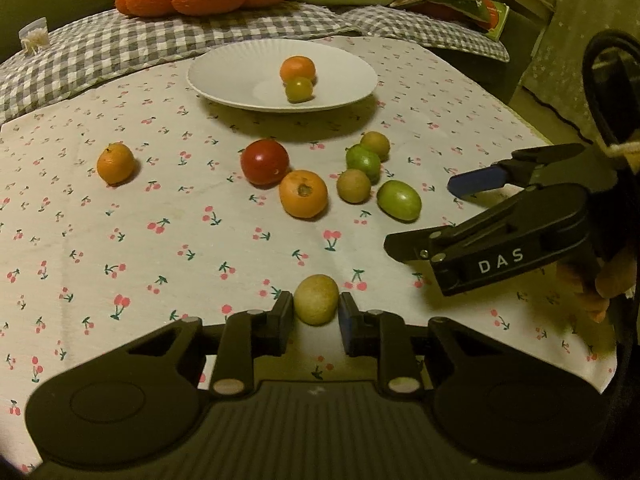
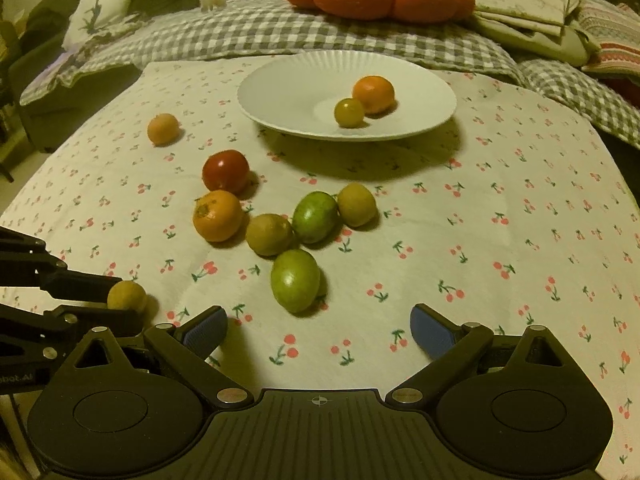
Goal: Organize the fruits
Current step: 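Grasp the pale yellow round fruit with the left tool while the right tool grasps the green lime, then carry both fruits onto the white plate and open both tools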
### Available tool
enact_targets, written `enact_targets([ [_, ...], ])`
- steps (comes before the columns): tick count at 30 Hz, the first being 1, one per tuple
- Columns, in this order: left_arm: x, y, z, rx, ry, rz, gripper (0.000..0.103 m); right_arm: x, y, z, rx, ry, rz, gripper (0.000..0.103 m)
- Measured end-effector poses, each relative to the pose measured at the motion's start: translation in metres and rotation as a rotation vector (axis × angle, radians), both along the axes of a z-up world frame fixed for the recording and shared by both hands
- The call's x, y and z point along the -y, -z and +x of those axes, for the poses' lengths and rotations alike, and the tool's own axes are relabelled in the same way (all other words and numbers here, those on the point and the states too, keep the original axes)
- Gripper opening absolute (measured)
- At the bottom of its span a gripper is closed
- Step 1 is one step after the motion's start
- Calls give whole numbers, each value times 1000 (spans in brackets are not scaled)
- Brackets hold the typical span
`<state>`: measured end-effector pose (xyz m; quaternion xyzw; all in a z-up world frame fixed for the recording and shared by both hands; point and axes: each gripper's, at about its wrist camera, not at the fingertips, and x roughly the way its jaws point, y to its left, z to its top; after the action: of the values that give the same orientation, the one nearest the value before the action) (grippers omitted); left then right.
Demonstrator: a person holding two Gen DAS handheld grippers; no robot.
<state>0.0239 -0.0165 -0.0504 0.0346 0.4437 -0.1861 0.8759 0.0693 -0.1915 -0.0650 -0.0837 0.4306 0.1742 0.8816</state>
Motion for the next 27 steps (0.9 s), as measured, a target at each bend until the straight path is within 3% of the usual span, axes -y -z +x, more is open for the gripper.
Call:
enact_targets([
  [4,-1,0,1,1,-8,1,23,-5,-1,3,5,-15,2,91],
  [12,-3,0,2,5,-21,0,23,-14,-2,4,5,-61,17,59],
  [18,-3,0,3,8,-26,2,23,-17,-3,5,6,-76,22,41],
  [27,-5,1,6,18,-43,7,23,-18,-4,6,10,-84,22,24],
])
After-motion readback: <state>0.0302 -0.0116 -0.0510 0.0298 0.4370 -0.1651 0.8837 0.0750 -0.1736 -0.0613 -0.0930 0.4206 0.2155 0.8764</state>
